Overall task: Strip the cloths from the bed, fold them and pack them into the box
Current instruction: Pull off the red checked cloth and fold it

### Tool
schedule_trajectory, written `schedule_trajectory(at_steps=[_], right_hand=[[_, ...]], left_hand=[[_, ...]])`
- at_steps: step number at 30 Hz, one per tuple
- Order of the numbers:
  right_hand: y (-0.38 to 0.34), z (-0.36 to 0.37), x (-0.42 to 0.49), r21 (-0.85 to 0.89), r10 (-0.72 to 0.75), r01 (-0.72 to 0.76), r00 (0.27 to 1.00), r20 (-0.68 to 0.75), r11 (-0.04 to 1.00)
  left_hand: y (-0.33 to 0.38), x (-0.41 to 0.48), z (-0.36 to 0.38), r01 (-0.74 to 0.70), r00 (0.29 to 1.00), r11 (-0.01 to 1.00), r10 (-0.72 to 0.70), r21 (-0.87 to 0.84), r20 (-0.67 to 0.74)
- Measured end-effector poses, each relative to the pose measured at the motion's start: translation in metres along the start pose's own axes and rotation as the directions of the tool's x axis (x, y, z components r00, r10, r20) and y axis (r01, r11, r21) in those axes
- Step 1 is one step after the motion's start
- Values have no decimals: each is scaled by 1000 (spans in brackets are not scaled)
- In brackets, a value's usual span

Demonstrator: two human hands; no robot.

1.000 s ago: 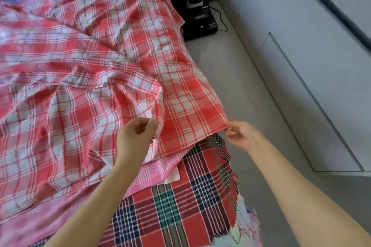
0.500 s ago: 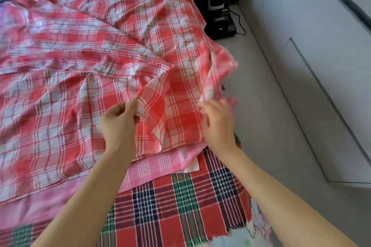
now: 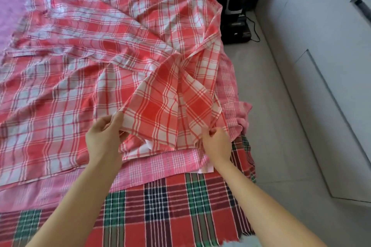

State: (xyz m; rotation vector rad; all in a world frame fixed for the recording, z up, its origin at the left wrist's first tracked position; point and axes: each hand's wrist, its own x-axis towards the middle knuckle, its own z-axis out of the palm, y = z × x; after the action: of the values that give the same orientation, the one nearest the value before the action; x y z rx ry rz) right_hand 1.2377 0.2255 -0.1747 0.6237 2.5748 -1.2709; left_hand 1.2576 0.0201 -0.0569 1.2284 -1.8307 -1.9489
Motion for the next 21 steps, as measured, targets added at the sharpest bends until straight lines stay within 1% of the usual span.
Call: schedule_trajectory(at_steps=[1,2,3,4,5,6,9,10,12,13,14,15,16,18,19,21], right_hand=[[-6,1,11,112,161,-157,987,-27,981],[-13,1,21,225,318,-303,948,-31,926],[-21,0,28,354,446,-419,895,4,837],[-27,-5,34,449,525,-487,850,46,749],[-33,-9,38,474,565,-522,823,61,709],[-36,-13,42,439,578,-542,814,62,717],[-43,-14,49,317,558,-529,830,0,787],[-44,-12,50,288,524,-487,849,-66,825],[-46,-10,50,265,364,-306,908,-206,914],[-49,-12,45,261,250,-180,931,-266,948],[-55,-16,36,244,130,-51,939,-320,968],[-64,-23,23,198,-9,89,928,-372,976],[-71,-29,10,135,-153,226,899,-410,965],[-93,-41,-21,36,-399,463,798,-452,886],[-106,-46,-34,9,-474,534,758,-448,845],[-133,-56,-59,-15,-580,639,689,-434,769]], left_hand=[[-1,2,-1,6,1000,1000,-6,-3,9],[-2,3,-2,10,1000,1000,-10,-2,12],[-3,6,-4,6,1000,1000,-6,7,10],[-3,7,-3,-6,1000,1000,6,24,12],[-3,8,-5,-24,1000,999,24,45,13],[-3,9,-5,-42,999,997,41,67,14],[-2,11,-7,-86,996,991,82,99,37],[0,11,-8,-93,995,991,89,99,49],[2,10,-11,-99,993,990,91,98,78],[6,9,-14,-94,992,991,86,91,94],[9,9,-16,-97,989,991,85,94,118],[15,8,-18,-104,985,989,88,108,146],[19,7,-19,-115,981,985,92,130,173],[39,3,-24,-167,967,973,130,161,218],[50,0,-25,-205,959,961,160,185,233],[82,-11,-30,-295,935,931,235,215,266]])
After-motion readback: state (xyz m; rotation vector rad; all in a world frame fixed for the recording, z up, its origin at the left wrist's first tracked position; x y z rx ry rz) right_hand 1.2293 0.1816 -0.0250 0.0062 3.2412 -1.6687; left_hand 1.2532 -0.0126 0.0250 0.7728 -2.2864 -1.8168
